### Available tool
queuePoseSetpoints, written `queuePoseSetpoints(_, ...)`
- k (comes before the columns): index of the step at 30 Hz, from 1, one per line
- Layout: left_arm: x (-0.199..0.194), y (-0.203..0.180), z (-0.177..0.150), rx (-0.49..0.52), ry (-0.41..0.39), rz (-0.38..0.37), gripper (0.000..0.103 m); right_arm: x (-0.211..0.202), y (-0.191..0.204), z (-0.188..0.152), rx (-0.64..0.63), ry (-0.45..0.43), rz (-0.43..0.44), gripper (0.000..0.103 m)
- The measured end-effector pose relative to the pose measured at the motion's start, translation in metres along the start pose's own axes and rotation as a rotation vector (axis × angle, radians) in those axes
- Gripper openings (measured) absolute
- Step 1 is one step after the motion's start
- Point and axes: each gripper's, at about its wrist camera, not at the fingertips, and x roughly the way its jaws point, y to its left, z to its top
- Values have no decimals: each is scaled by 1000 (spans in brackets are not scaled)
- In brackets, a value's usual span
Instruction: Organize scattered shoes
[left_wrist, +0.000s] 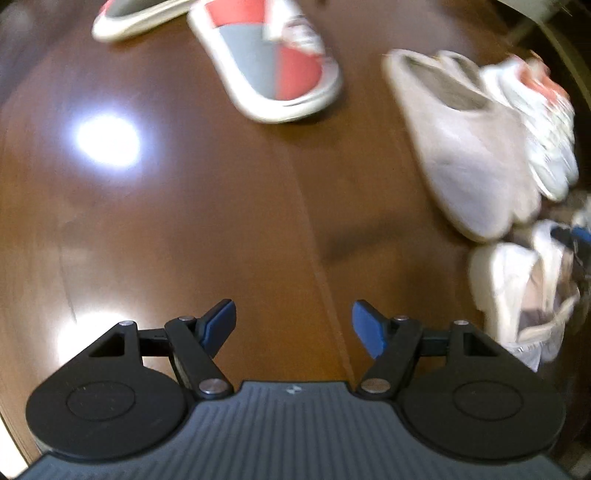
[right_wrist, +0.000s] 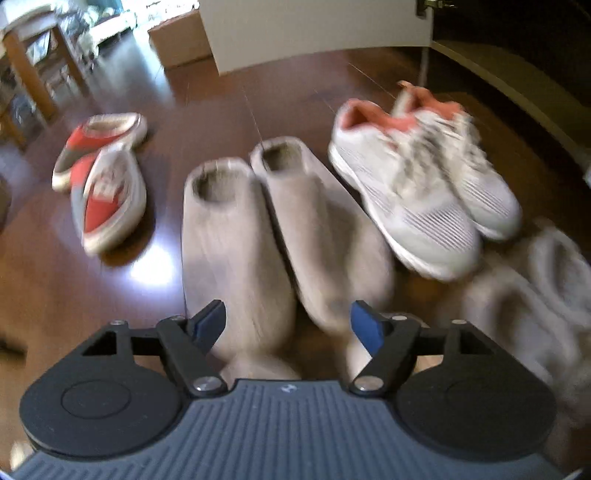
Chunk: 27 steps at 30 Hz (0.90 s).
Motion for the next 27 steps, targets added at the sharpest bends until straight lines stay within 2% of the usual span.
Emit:
queuePoseSetpoints(2, -18, -26, 4, 82, -35, 30, 71, -26, -11, -14, -10, 4, -21, 77)
queuePoseSetpoints(5, -60, -73, 6, 220, -116, 104, 72, -89, -32, -36, -2, -35, -37, 86)
queuePoseSetpoints(8, -123, -111, -4, 271, -215, 127, 73, -143, -46, -50, 9, -75, -63, 94)
queuePoseSetpoints(11, -168, -141, -25, 290, -287, 181, 74, -183, -58, -60, 16, -96, -56, 100)
queuePoseSetpoints(13, -193, -158, -40, 294, -330, 207, 85, -198, -65, -64, 4, -106, -46, 102)
queuePoseSetpoints(14, -199, -165, -46, 292, -346, 209, 86, -203, -70, -64, 2, -113, -59, 102)
queuePoseSetpoints(16, -208, -178, -58, 301, -389, 231, 86, -210, -76, -68, 9, -111, -87, 102)
queuePoseSetpoints(18, -218, -191, -71, 328, -447, 290, 86, -216, -81, -72, 23, -108, -107, 102)
queuePoseSetpoints(20, -228, -199, -79, 337, -490, 327, 86, -222, -85, -79, 36, -111, -99, 102)
queuePoseSetpoints(24, -244, -209, -93, 351, -577, 325, 86, -234, -89, -95, 42, -118, -90, 102)
queuePoseSetpoints(27, -245, -213, -103, 381, -603, 337, 86, -243, -88, -105, 36, -127, -95, 102)
